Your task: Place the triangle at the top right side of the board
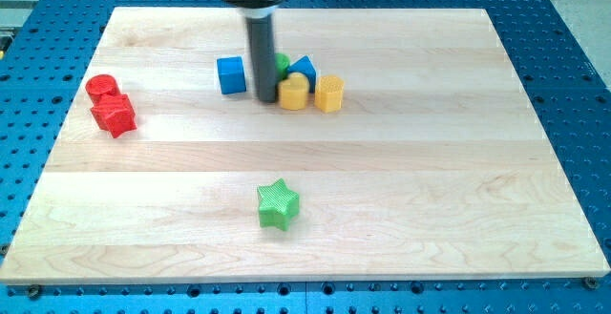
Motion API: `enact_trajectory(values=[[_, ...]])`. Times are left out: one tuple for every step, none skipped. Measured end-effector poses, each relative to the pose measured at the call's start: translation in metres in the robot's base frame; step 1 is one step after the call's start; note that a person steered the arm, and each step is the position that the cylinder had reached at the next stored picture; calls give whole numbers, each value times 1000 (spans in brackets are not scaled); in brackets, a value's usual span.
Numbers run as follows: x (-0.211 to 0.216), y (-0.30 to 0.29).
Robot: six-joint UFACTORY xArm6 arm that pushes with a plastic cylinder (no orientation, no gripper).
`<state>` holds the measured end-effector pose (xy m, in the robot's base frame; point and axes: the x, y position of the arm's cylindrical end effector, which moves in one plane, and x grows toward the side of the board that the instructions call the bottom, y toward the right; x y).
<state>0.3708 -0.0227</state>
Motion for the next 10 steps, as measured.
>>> enact_trajectory(values=[[-20,45],[-52,50],[-85,34],[-86,101],[-58,104],[-54,137],[-108,161],[-129,163],[-159,153],[-179,100]])
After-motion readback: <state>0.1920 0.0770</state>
